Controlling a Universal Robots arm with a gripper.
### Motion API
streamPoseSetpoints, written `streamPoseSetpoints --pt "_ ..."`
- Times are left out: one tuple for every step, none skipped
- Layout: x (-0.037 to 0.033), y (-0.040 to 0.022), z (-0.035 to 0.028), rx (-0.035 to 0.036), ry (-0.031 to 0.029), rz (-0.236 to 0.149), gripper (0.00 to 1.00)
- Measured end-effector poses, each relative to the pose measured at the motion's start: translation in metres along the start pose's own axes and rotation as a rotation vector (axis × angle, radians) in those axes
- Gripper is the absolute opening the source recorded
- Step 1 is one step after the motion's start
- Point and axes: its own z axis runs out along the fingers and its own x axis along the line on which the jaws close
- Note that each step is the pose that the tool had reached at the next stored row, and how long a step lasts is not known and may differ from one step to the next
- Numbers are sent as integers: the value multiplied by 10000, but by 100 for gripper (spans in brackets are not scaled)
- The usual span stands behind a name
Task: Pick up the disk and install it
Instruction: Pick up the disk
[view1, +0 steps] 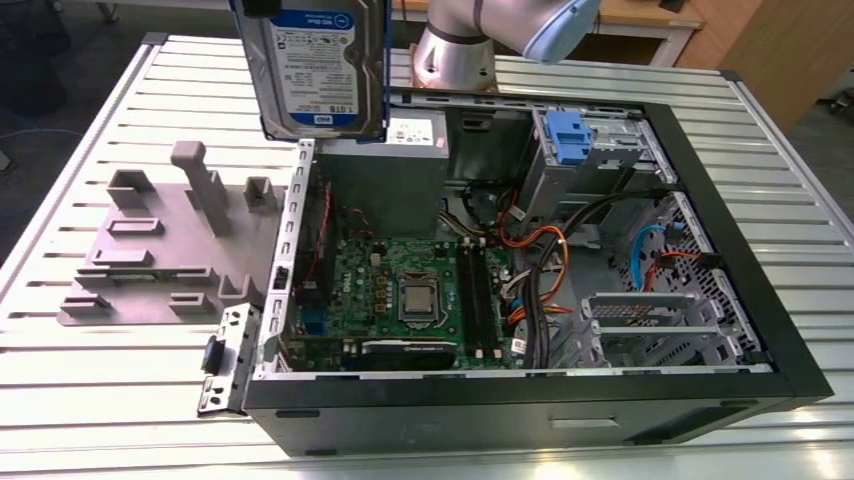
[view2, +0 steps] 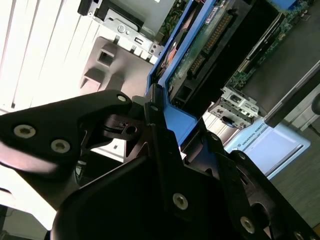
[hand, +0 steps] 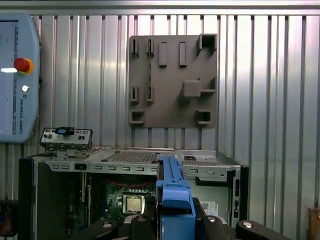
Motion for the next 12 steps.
streamPoseSetpoints --pt "0 -10 0 1 -1 -1 36" --pt "0 -18 1 1 0 -1 36" --pt "0 -26 0 -1 0 -1 36" --pt "0 -33 1 1 -1 -1 36" --pt "1 -38 1 1 -1 -1 36" --pt "1 -41 1 0 -1 0 36" --pt "1 -41 0 0 0 0 36" --pt "1 -41 1 0 0 1 36" --pt "0 -42 1 0 0 0 36" --pt "0 -43 1 0 0 -1 36" --pt "1 -43 1 0 0 0 36" --pt "1 -43 1 1 0 0 36"
